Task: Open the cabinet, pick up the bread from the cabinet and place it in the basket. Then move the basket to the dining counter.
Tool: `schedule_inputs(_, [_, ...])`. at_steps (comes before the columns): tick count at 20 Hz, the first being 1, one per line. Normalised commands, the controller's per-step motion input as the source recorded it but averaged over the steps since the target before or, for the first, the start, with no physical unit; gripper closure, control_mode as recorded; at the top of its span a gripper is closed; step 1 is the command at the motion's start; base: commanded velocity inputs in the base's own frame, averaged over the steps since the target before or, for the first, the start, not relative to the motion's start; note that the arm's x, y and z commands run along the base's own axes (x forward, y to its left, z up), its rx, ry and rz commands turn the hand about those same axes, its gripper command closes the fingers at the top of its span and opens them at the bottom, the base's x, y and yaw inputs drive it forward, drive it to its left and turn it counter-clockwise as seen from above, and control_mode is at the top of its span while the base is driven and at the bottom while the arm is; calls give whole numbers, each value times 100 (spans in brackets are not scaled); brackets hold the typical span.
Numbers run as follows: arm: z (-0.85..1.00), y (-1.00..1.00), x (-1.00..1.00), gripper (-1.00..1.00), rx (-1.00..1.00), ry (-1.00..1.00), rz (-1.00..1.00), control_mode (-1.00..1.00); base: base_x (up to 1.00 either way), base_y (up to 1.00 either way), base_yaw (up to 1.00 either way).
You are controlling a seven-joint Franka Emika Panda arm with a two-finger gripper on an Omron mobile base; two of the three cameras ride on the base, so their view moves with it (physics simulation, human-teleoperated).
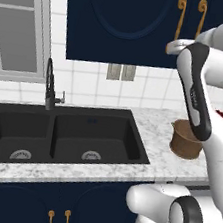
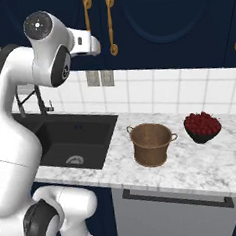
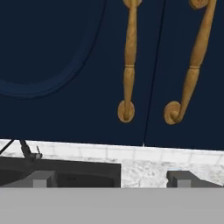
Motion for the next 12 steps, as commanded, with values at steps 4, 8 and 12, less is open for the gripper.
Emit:
schedule_inputs(4, [6, -19, 57, -100, 0, 0, 0, -100, 0, 0, 0])
schedule_inputs(8, [11, -7, 66, -100, 0, 0, 0, -100, 0, 0, 0])
schedule_inputs(12, [12, 0, 67, -100, 0, 0, 0, -100, 0, 0, 0])
